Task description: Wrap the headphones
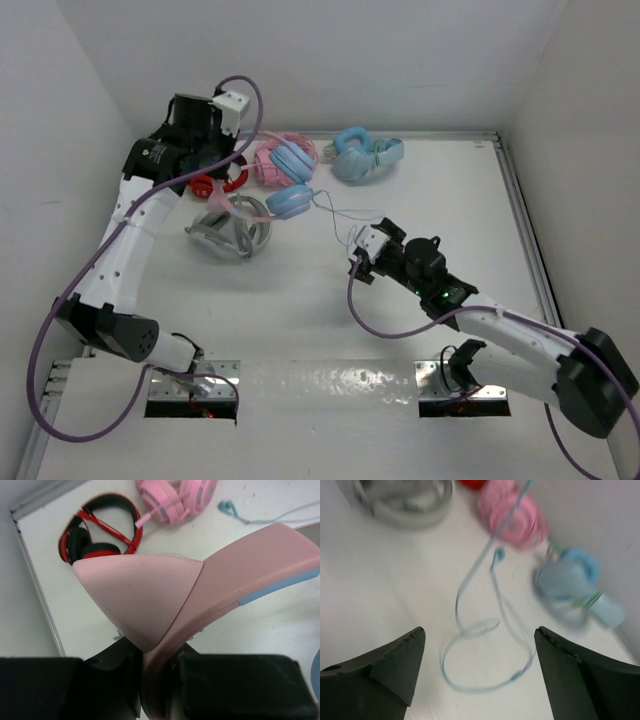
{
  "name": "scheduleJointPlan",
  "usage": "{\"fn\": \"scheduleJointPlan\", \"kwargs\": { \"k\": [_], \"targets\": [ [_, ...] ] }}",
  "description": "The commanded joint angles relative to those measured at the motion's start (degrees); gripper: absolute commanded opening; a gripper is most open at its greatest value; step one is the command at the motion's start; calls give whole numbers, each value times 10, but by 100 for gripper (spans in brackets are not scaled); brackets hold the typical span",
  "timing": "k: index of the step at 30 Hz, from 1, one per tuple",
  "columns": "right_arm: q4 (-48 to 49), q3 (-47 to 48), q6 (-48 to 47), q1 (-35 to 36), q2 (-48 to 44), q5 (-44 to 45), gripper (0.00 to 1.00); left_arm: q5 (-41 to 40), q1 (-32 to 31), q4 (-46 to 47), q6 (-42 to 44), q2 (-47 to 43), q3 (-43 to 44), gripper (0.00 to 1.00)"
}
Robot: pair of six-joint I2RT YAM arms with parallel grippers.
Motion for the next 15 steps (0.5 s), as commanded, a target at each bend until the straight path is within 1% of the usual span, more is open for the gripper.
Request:
{"fn": "scheduleJointPlan", "kwargs": {
  "k": [1,2,3,4,5,6,7,8,10,12,15],
  "targets": [
    [118,-48,-11,-56,50,-77,91,33,-1,-4,-25,-45,71,0],
    [155,-73,-9,-60,67,-79,93,46,-1,-7,-25,-48,76,0],
    [216,-80,-13,-60,87,-90,95,58,-1,-9,-25,-55,79,0],
    [246,-84,-6,-60,127,-93,97,67,-1,-9,-25,-60,81,0],
    [295,-82,2,-60,148,-94,98,74,-1,-11,-22,-64,85,0],
    [321,-81,6,-61,169,-86,99,79,-1,-13,-20,-66,87,0],
    [359,-79,21,-60,211,-71,99,86,-2,-16,-19,-67,89,0],
    [424,-79,22,-60,232,-56,99,90,-1,-23,-19,-68,94,0],
    [468,-61,26,-60,287,-33,99,100,-2,-29,-19,-68,97,0],
    [498,-46,28,-60,320,-26,99,107,-2,-33,-18,-68,103,0],
    [583,-19,48,-60,396,-2,99,109,-1,-34,-17,-68,116,0]
  ]
}}
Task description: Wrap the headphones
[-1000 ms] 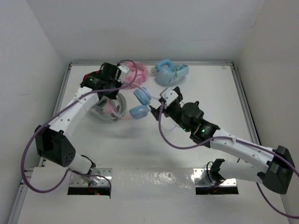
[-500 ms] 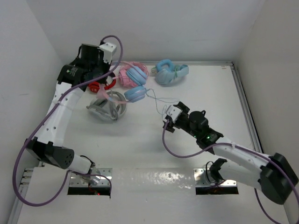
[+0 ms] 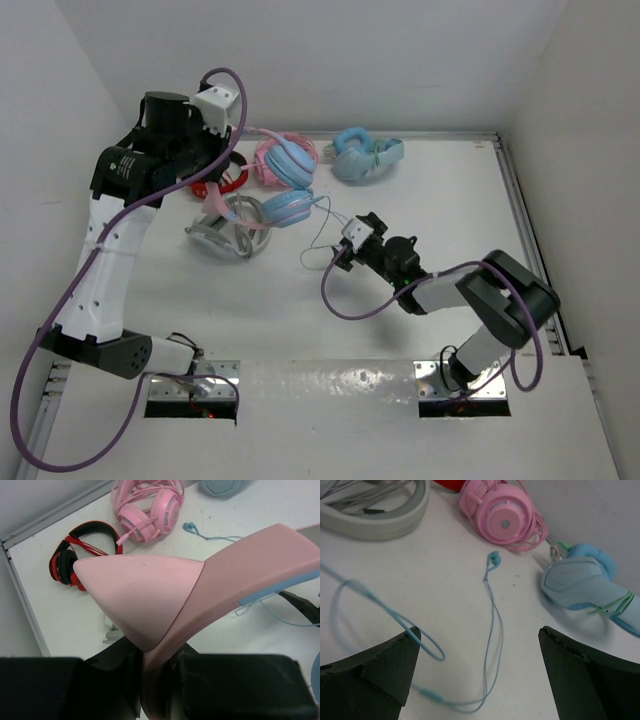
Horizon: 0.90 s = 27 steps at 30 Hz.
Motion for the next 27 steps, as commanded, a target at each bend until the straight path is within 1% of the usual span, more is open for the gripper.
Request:
{"fn": "scheduleJointPlan", "kwargs": {
  "k": [1,3,4,5,6,7,9,10,11,12,13,14,15,16,17,18,19,20,21,22,23,24,25,26,27],
  "targets": [
    [177,37,30,1,56,27,99,28,-2,23,-11,-12,39,0],
    [188,53,34,1,77,24,99,35,-1,23,-10,-12,40,0],
    [174,59,33,1,92,18,99,36,-2,23,-11,-12,40,0],
    [161,69,31,1,96,16,98,37,-1,23,-10,-12,40,0],
    [147,72,31,1,98,-6,95,35,-2,25,-8,-12,41,0],
    [124,73,32,1,97,-12,84,35,-1,26,-8,-12,42,0],
    [119,68,48,1,93,-26,71,33,-2,28,-6,-11,42,0],
    [118,65,53,1,91,-34,61,32,-2,28,-6,-11,40,0],
    [114,61,66,1,82,-43,55,31,-2,30,-6,-11,39,0],
    [108,58,73,1,75,-55,48,29,-1,33,-5,-11,38,0],
    [95,56,81,1,68,-74,19,28,-2,35,-5,-11,34,0],
    [95,49,107,1,54,-76,8,27,-2,36,-4,-10,32,0],
    [113,42,119,1,48,-76,3,26,-2,39,-4,-10,26,0],
    [127,34,128,1,42,-65,0,25,-2,41,-3,-10,24,0],
    [145,13,144,1,30,-56,0,21,-2,42,-3,-10,19,0],
    [185,0,153,1,23,-42,0,19,-2,45,2,-11,10,0],
    [201,-11,164,1,13,10,0,13,-2,48,6,-10,2,0],
    [211,-28,181,0,-12,39,0,-1,-2,53,15,-8,-16,0],
    [199,-31,182,-1,-29,63,0,-6,-2,54,21,-6,-26,0],
    [177,-23,179,-1,-47,89,0,6,-2,54,30,-4,-37,0],
    [140,-10,175,-2,-67,96,0,20,-4,46,60,2,-46,0],
    [51,29,164,-3,-105,116,0,36,-12,43,75,4,-68,0],
    [6,29,164,-3,-119,116,0,36,-20,43,87,4,-83,0],
    [-38,75,159,-9,-132,140,0,24,-32,49,108,3,-99,0],
    [-104,97,159,-15,-149,147,0,8,-46,56,113,2,-132,0]
  ]
}}
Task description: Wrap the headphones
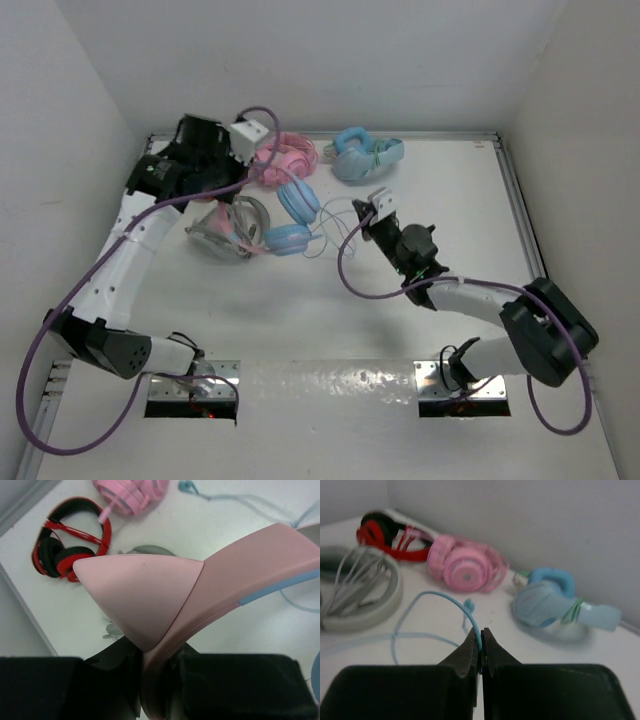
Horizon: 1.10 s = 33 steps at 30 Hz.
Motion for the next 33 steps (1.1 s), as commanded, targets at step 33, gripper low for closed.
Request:
{"fn": "scheduleJointPlan", "kwargs": {
  "k": [33],
  "targets": [
    [-440,458,73,-32,-188,10,0,-231,-132,131,-23,122,-149,0]
  ]
}}
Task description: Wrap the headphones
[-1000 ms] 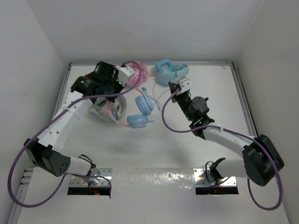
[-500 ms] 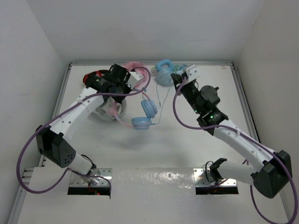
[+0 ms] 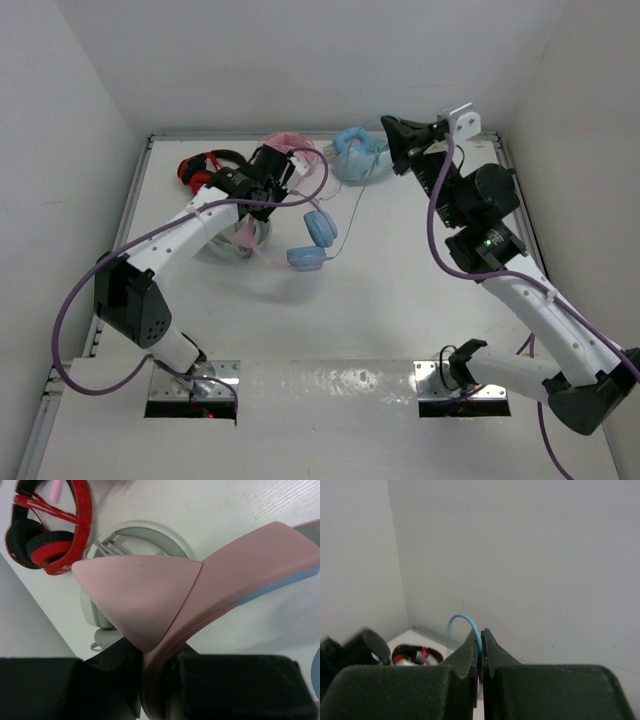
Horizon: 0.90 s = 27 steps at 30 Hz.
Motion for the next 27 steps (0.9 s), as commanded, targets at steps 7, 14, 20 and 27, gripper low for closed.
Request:
{"fn": "scheduleJointPlan", "kwargs": {
  "k": [7,14,20,27],
  "targets": [
    [-71,12,-2,1,-33,107,0,-41,32,54,-47,2,-14,0],
    [-179,-71,80,1,-58,154,0,14,103,61,-91,-23,37,0],
    [-228,-146,97,2,6,114,21,98,103,12,-107,-64,102,0],
    [-415,-31,169,-77,164,85,0,162,103,-52,-57,-96,130,0]
  ]
}}
